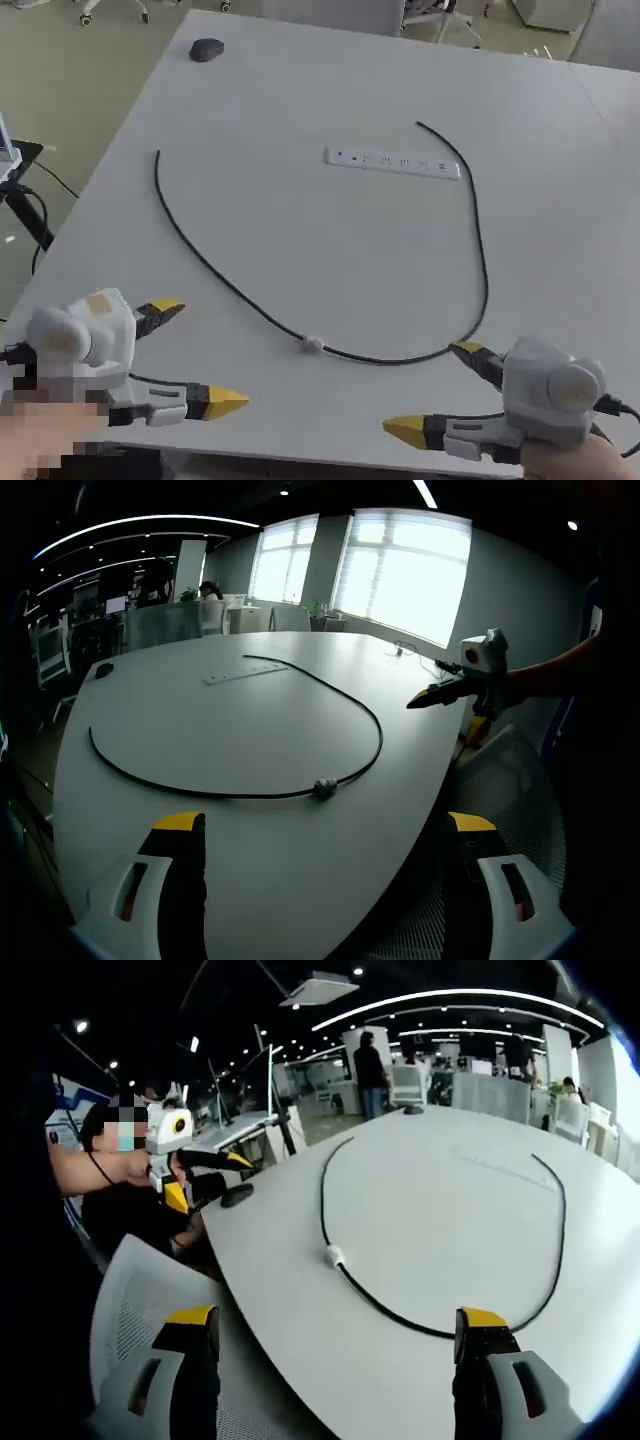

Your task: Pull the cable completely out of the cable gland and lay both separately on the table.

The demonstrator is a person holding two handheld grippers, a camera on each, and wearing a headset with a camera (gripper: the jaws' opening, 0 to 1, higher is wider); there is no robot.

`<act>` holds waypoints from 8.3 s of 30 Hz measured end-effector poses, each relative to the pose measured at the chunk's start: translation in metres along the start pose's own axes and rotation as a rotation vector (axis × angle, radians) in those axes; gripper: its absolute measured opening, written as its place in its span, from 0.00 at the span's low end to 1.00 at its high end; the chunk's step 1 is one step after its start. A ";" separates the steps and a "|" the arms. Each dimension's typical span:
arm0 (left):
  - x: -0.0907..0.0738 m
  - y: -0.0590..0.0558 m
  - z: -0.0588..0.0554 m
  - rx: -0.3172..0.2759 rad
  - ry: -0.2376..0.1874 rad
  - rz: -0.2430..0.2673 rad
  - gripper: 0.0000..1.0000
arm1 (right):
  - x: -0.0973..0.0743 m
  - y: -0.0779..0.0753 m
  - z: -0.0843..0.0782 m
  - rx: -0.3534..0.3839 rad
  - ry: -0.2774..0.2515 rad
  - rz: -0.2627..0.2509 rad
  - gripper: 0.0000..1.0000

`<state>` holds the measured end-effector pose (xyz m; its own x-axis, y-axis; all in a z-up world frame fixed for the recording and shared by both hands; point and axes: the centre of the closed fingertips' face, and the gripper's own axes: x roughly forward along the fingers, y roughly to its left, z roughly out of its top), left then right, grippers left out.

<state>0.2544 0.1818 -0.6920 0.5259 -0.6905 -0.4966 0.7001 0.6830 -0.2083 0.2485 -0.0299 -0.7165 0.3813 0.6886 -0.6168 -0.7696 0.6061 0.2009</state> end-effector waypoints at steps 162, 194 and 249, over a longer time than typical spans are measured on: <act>0.010 -0.013 -0.026 -0.058 0.056 -0.027 0.93 | 0.152 0.011 0.013 -0.344 0.435 0.233 0.06; 0.037 -0.041 0.022 0.064 0.040 -0.149 0.87 | 0.074 0.047 0.055 -0.477 0.390 0.285 0.05; 0.067 -0.092 0.070 0.173 -0.081 -0.440 0.21 | 0.029 0.061 0.089 -0.757 0.309 0.373 0.06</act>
<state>0.2592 0.0564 -0.6465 0.1932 -0.9261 -0.3241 0.9310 0.2773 -0.2374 0.2577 0.0625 -0.6544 -0.0318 0.5844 -0.8108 -0.9890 -0.1358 -0.0590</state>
